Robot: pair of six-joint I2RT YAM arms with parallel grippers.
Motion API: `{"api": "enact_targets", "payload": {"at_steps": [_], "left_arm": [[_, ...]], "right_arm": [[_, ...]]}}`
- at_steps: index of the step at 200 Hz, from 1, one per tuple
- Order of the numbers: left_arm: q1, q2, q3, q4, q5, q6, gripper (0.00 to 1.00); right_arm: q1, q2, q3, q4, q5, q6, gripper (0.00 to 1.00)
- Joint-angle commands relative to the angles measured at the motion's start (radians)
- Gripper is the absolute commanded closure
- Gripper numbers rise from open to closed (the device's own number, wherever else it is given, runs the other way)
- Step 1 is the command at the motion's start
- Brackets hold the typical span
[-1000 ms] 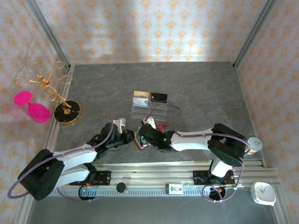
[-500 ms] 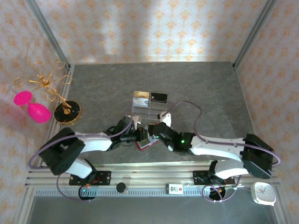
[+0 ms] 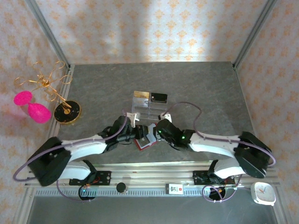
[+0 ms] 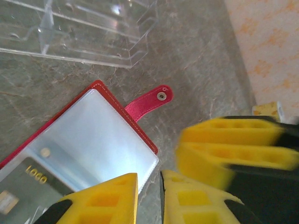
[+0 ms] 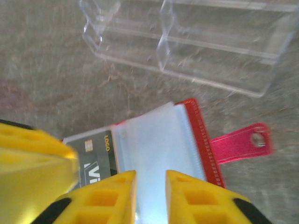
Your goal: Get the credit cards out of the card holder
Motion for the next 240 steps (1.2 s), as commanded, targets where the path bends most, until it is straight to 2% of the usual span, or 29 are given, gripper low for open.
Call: {"api": "enact_targets", "payload": {"at_steps": [1, 29, 58, 89, 118, 143, 153, 182, 202, 240], "left_arm": [[0.019, -0.034, -0.062, -0.111, -0.048, -0.002, 0.83], [0.056, -0.009, -0.081, -0.101, -0.031, 0.015, 0.9], [0.11, 0.069, -0.09, -0.074, -0.026, 0.044, 1.0], [0.133, 0.167, -0.078, 0.004, 0.0, 0.057, 1.0], [0.144, 0.204, -0.062, 0.031, 0.012, 0.073, 1.0], [0.141, 0.124, -0.072, 0.019, 0.026, 0.07, 1.0], [0.134, 0.061, -0.073, -0.017, 0.017, 0.076, 0.99], [0.077, -0.043, -0.073, -0.12, -0.038, 0.084, 0.96], [0.069, -0.035, -0.1, -0.125, -0.04, 0.078, 0.99], [0.068, 0.045, -0.106, -0.097, -0.032, 0.087, 1.0]], "right_arm": [[-0.021, 0.101, 0.055, 0.044, -0.11, -0.054, 0.82], [-0.051, 0.203, 0.074, 0.046, -0.097, -0.033, 0.88], [-0.052, 0.224, 0.031, 0.02, -0.061, 0.026, 0.91], [-0.042, 0.169, -0.062, 0.03, -0.088, 0.125, 0.93], [-0.008, 0.1, -0.069, 0.005, -0.064, 0.174, 0.9], [-0.006, 0.054, -0.022, -0.024, -0.053, 0.143, 0.81], [-0.008, 0.044, -0.003, -0.009, -0.083, 0.113, 0.78], [-0.036, 0.087, 0.048, 0.03, -0.21, 0.061, 0.78], [-0.049, 0.146, 0.079, 0.053, -0.291, 0.044, 0.79], [-0.077, 0.216, 0.082, 0.073, -0.328, 0.049, 0.81]]}}
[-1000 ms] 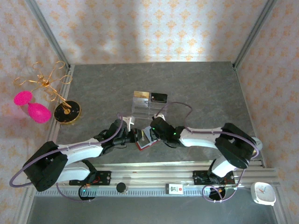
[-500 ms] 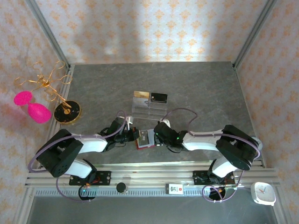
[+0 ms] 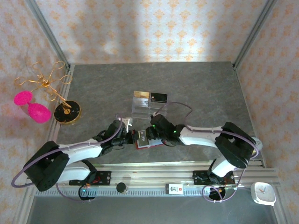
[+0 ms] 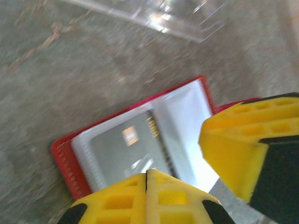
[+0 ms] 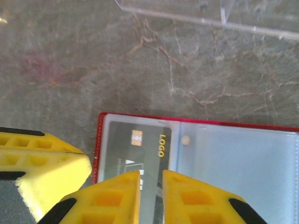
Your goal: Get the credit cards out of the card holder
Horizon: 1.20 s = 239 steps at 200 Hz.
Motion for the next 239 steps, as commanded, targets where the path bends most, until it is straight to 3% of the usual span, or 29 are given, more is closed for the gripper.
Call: {"api": "enact_targets", "payload": {"at_steps": [1, 80, 115, 127, 177, 230, 239], "left_arm": [[-0.003, 0.05, -0.004, -0.029, -0.019, 0.023, 1.0], [-0.003, 0.147, 0.007, 0.004, -0.013, 0.035, 1.0], [-0.003, 0.162, 0.014, 0.008, -0.004, 0.039, 1.0], [-0.003, 0.161, 0.016, 0.0, -0.006, 0.042, 1.0], [0.0, 0.13, 0.004, 0.001, -0.006, 0.044, 1.0], [0.003, 0.036, 0.021, -0.019, 0.006, 0.036, 1.0], [-0.006, 0.009, 0.022, -0.008, 0.007, 0.029, 0.94]], "right_arm": [[-0.02, 0.038, 0.007, 0.013, -0.056, -0.018, 0.81], [-0.036, 0.099, -0.014, 0.061, -0.115, -0.006, 0.82], [-0.037, 0.097, -0.038, 0.093, -0.131, 0.008, 0.92], [-0.036, 0.088, -0.046, 0.099, -0.12, 0.017, 1.0], [-0.06, -0.019, -0.127, 0.07, 0.019, 0.061, 1.0], [-0.062, -0.033, -0.125, 0.059, -0.006, 0.042, 0.98], [-0.061, -0.036, -0.128, 0.07, -0.006, 0.04, 0.94]]}}
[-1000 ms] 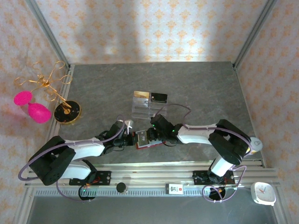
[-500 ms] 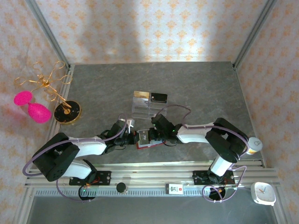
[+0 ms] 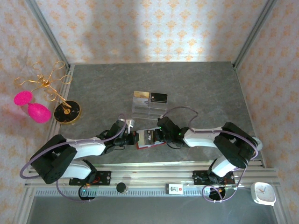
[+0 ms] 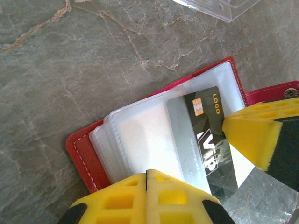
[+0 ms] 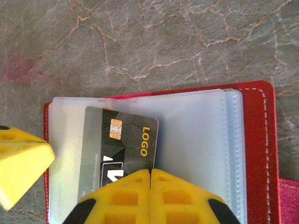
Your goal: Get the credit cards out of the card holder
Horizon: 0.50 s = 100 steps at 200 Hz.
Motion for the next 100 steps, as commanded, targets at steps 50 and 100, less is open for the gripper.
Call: {"api": "enact_targets", "payload": {"at_steps": [50, 100], "left_arm": [[-0.06, 0.027, 0.069, 0.011, 0.011, 0.006, 0.94], [-0.06, 0.11, 0.068, 0.025, 0.014, 0.012, 1.0]], "right_arm": [[-0.002, -0.015, 0.014, -0.014, 0.015, -0.021, 0.81], [-0.011, -0.003, -0.007, 0.013, -0.046, -0.027, 0.73]]}}
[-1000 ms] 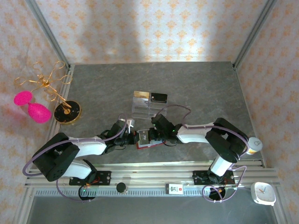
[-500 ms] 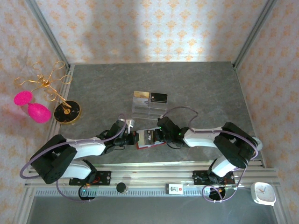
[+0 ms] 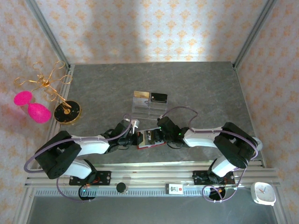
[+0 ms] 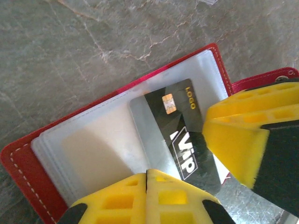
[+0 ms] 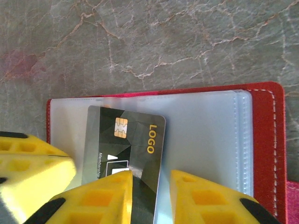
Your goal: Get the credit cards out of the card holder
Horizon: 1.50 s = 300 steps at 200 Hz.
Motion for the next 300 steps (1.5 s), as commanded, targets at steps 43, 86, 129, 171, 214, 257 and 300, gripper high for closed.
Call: {"api": "enact_targets", "payload": {"at_steps": [43, 86, 129, 171, 214, 257, 300], "left_arm": [[0.0, 0.063, 0.019, -0.009, 0.006, 0.021, 1.0], [-0.002, 0.063, 0.023, -0.036, 0.006, 0.036, 1.0], [-0.002, 0.055, 0.018, -0.025, 0.018, 0.046, 1.0], [-0.002, -0.024, 0.046, -0.028, 0.038, 0.032, 0.99], [0.032, -0.231, 0.065, -0.122, 0.038, -0.004, 0.59], [0.257, -0.474, -0.059, -0.114, 0.181, -0.125, 0.27], [0.269, -0.624, 0.03, -0.378, 0.094, -0.048, 0.01]], "right_arm": [[-0.017, 0.011, -0.013, 0.045, -0.061, 0.001, 0.73], [-0.03, -0.019, -0.004, 0.005, -0.015, -0.009, 0.95], [-0.11, -0.147, -0.053, -0.053, 0.051, -0.057, 1.0], [-0.12, -0.293, 0.004, -0.121, 0.027, -0.248, 1.0], [-0.119, -0.334, 0.137, -0.174, 0.009, -0.467, 1.0], [-0.119, -0.161, 0.341, -0.251, -0.049, -0.795, 1.0], [-0.122, 0.078, 0.623, -0.437, -0.117, -1.052, 1.0]]}}
